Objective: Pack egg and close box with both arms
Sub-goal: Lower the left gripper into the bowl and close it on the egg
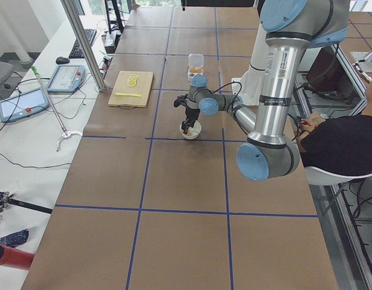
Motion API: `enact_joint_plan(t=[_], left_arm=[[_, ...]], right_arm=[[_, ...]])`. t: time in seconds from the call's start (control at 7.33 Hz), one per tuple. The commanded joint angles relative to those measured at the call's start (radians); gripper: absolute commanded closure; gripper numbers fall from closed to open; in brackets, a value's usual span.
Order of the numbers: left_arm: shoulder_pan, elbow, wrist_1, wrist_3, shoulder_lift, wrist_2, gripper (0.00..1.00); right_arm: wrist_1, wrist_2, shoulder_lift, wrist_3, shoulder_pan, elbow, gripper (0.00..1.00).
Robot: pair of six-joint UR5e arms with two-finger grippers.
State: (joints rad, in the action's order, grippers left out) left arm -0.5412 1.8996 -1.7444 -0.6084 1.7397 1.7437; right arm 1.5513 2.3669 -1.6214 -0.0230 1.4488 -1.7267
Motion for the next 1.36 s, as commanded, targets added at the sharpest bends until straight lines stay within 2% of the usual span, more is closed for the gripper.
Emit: enact_joint_plan(t=[0.0, 0.41, 0.55, 0.68, 0.82, 1.23], left_arm=[[0.004, -0.014, -0.001, 0.001, 0.006, -0.004, 0.28], [0.004, -0.016, -0.003, 0.002, 0.009, -0.004, 0.29], [0.004, -0.019, -0.003, 0.012, 0.011, -0.004, 0.43], [0.004, -0.023, -0.004, 0.013, 0.009, -0.004, 0.77], [0.003, -0.014, -0.003, 0.013, 0.011, -0.001, 1.0], [-0.005, -0.005, -0.003, 0.013, 0.018, 0.002, 1.0]], right_arm=[[0.0, 0.0, 0.0, 0.0, -0.001, 0.001, 0.0], [0.0, 0.0, 0.0, 0.0, 0.001, 0.001, 0.0], [0.001, 0.0, 0.0, 0.0, 0.001, 0.001, 0.0], [0.0, 0.0, 0.0, 0.0, 0.001, -0.001, 0.0], [0.001, 0.0, 0.0, 0.0, -0.001, -0.001, 0.0], [0.0, 0.0, 0.002, 0.0, 0.001, -0.002, 0.0]])
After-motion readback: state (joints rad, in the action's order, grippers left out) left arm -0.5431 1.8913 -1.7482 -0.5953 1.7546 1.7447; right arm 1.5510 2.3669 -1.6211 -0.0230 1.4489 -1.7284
